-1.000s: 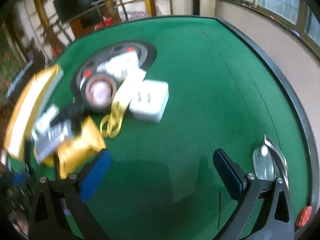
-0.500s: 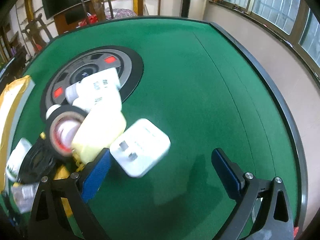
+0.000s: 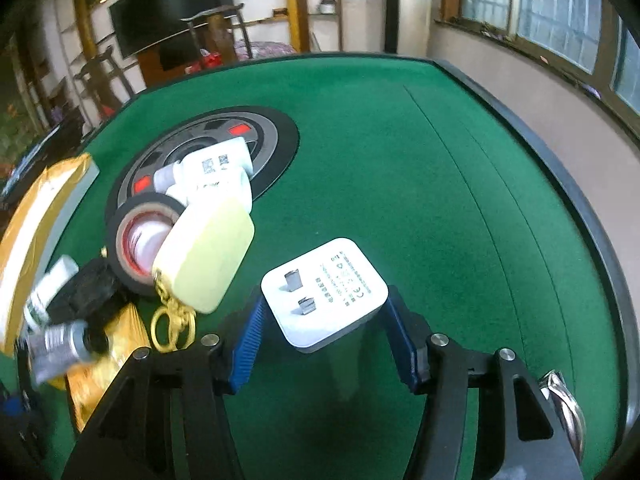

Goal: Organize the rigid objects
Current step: 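Grasp the white power adapter with the right gripper while the left gripper holds the marker, then carry the marker and the adapter with both grippers over the white foam box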

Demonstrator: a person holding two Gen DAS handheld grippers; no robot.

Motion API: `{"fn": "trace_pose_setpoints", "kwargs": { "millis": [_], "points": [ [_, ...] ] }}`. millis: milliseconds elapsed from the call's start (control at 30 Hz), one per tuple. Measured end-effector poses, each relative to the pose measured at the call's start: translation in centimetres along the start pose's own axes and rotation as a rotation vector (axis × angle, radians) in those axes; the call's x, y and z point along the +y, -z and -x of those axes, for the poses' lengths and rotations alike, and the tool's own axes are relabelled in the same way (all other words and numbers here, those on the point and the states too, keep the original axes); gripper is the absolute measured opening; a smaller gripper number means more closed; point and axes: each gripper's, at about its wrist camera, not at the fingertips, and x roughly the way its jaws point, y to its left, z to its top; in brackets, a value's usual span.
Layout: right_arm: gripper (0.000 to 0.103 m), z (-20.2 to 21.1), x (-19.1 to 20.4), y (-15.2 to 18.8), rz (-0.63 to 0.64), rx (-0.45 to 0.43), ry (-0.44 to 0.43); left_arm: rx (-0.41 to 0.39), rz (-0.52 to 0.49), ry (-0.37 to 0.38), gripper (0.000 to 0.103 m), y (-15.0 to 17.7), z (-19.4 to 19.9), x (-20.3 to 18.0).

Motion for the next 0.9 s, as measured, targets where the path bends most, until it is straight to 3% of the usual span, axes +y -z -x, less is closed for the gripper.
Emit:
{"fn": "trace_pose_setpoints", "kwargs": {
  "millis": [67, 233, 367, 600, 667, 900],
  "points": [
    [0.051, 0.3, -0.3, 0.1, -0.024, -0.009, -0.028, 0.002, 0.002, -0.006, 0.013, 0.0, 0.0, 0.0],
    [0.051, 2.9, -0.4, -0.2, -0.038, -0.135, -0.061, 0.002, 0.003, -0.013, 0.013, 0.0, 0.0, 0.0],
    [0.051, 3.2, -0.2, -0.3, -0.043, -0.149, -0.096, -0.011, 0.019, -0.013, 0.013, 0.0, 0.2, 0.2],
    [0.051, 4.8, 0.6, -0.5, -0.03, -0.252, -0.065, -0.09, 0.048, -0.011, 0.013, -0.1, 1.5, 0.7],
    [0.051, 5.0, 1.3, -0.7, -0.016, -0.278, -0.058, -0.11, 0.042, -0.042, 0.013, -0.2, 2.1, 0.8],
    [0.051, 6.5, 5.6, -0.3, 0.027, -0.272, -0.169, -0.187, 0.095, -0.092, 0.013, -1.1, 5.5, 3.6]
  ]
}}
